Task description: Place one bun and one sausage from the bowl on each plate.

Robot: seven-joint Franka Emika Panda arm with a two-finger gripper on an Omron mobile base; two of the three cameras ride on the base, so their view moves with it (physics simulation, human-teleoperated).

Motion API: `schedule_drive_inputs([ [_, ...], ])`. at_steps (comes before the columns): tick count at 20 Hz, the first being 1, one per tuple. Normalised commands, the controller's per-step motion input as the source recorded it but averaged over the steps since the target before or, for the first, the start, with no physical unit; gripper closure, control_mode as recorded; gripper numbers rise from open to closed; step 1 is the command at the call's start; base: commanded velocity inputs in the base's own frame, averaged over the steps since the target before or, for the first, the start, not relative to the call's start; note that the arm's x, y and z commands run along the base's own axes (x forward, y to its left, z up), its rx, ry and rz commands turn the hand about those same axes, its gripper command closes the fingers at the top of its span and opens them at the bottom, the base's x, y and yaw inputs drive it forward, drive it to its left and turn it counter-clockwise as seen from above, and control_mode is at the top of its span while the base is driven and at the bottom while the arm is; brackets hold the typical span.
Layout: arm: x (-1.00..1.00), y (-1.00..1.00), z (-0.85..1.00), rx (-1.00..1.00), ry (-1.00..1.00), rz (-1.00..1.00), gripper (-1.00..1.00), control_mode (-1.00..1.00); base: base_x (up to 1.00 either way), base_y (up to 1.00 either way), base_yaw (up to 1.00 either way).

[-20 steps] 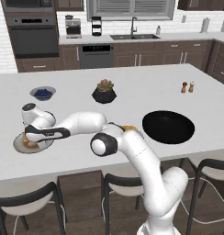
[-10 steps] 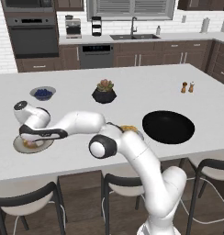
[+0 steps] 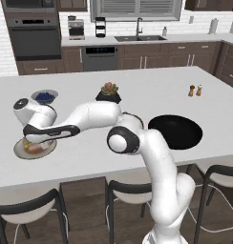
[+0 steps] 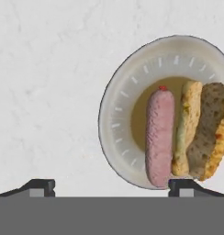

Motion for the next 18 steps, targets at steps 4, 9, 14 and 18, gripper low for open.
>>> schedule_drive_inputs([
  [4, -0.55, -1.00, 0.34, 0.34, -0.20, -0.01, -1.00, -1.00, 0.00, 0.00, 0.00],
  [9, -0.72, -0.85, 0.07, 0.19, -0.25, 0.00, -1.00, -1.00, 0.00, 0.00, 0.00],
  [14, -0.45, -0.57, 0.00, 0.11, -0.09, 0.05, -1.00, -1.00, 0.00, 0.00, 0.00],
  [18, -0.27, -0.36, 0.00, 0.05, -0.01, 0.02, -1.00, -1.00, 0.00, 0.00, 0.00],
])
